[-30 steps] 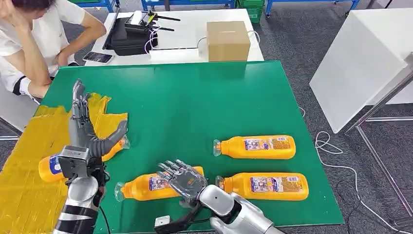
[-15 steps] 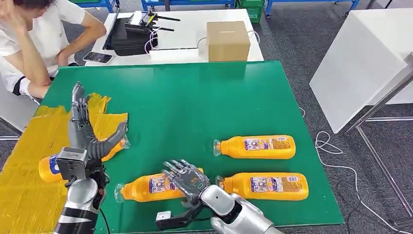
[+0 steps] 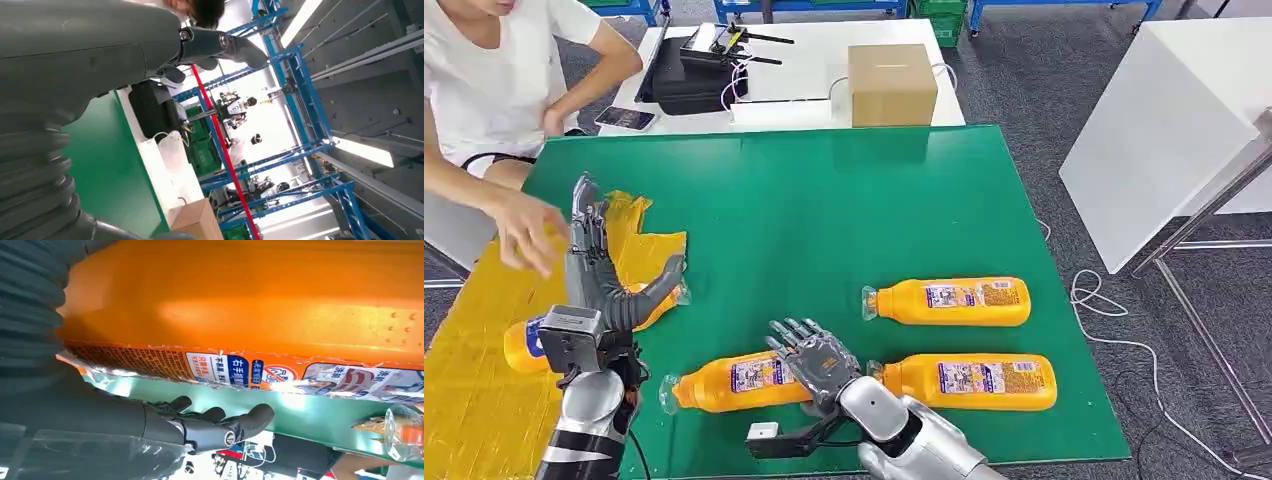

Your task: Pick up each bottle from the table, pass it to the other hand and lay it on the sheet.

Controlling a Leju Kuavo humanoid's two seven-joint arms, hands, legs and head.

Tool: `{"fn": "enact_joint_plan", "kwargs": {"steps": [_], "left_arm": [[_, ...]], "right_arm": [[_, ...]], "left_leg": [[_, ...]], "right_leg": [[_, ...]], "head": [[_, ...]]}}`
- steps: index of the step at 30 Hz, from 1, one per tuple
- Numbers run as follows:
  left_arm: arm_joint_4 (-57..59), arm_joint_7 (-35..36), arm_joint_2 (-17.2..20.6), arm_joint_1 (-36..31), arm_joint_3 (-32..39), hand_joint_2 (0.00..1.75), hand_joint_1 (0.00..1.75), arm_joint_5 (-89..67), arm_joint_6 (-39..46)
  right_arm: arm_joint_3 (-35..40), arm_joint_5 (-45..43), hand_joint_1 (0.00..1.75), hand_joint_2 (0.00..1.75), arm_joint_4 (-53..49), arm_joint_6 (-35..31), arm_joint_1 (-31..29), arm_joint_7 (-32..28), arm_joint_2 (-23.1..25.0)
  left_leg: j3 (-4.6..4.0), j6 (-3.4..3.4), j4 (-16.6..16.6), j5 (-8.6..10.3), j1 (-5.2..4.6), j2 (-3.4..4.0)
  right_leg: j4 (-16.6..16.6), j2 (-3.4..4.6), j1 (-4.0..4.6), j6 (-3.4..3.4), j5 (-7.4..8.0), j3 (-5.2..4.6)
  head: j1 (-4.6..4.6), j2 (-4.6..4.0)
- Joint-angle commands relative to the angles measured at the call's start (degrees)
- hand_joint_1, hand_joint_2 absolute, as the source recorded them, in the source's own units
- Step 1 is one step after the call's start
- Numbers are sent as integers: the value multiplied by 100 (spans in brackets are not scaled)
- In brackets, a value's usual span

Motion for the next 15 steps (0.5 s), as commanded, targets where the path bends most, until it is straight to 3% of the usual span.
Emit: {"fn": "enact_joint_plan", "kwargs": {"steps": [1,11,12,13,15], "left_arm": [[60,36,-43,-94,122,175,0,14,-17],[-3,91,-122,-29,203,175,0,63,-164],[-2,91,-128,-38,199,175,0,64,-166],[5,88,-134,-53,184,175,0,71,-185],[-47,5,-149,-41,171,175,0,180,-297]], "right_arm": [[-13,10,0,175,372,23,-92,35,-77],[-635,231,0,175,561,143,73,322,74],[-636,230,9,175,583,150,65,313,75],[-639,211,134,175,706,189,30,266,113],[-653,205,154,175,882,206,-18,174,183]], "left_leg": [[8,-2,-5,-2,5,-4],[9,-1,-6,-1,4,-6],[11,-2,-6,-3,9,-4],[9,-2,-5,-2,8,-3],[9,-1,-5,-1,3,-4]], "right_leg": [[-10,-4,5,6,0,12],[-10,-6,4,6,0,12],[-15,-5,9,8,1,16],[-12,-4,7,7,1,13],[-8,-4,3,5,0,11]], "head": [[0,0],[0,0],[0,0],[2,0],[0,0]]}}
